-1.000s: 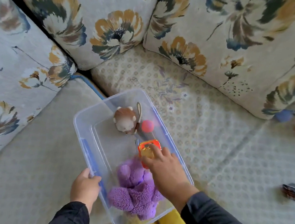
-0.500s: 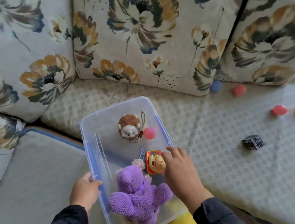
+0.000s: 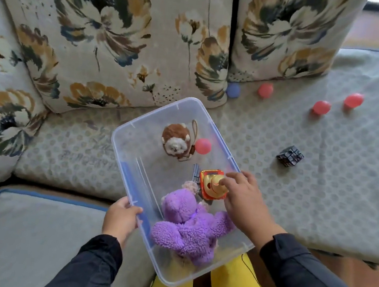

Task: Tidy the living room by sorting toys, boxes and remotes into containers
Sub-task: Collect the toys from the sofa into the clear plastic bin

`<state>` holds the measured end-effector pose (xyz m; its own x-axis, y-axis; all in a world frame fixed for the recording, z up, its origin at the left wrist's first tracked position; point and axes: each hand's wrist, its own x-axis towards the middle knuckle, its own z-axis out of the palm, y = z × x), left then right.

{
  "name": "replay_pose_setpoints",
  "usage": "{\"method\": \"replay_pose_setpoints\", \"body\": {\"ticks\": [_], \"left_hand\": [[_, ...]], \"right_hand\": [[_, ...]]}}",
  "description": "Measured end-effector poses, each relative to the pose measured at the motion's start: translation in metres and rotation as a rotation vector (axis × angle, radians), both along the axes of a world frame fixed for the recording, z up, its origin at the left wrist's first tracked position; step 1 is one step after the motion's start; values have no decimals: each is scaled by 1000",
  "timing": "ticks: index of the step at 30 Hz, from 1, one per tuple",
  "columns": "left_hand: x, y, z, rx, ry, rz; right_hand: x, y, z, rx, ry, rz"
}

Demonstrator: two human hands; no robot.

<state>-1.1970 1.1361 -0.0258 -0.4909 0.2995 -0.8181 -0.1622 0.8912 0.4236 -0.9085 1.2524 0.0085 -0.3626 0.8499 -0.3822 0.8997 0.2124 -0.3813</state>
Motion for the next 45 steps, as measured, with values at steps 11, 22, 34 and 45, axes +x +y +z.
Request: {"method": "replay_pose_setpoints", "body": {"ticks": [11, 22, 34, 45], "left_hand": [[75, 62, -10, -67, 65, -8], [116, 123, -35, -134, 13, -79], [141, 177, -22, -348, 228, -472], [183, 200, -23, -407, 384, -360]], "right_hand": [[73, 69, -14, -110, 120, -33], [106, 115, -45, -240, 77, -243], [103, 120, -62, -172, 89, -303], [133, 134, -70, -16, 167, -301]]}}
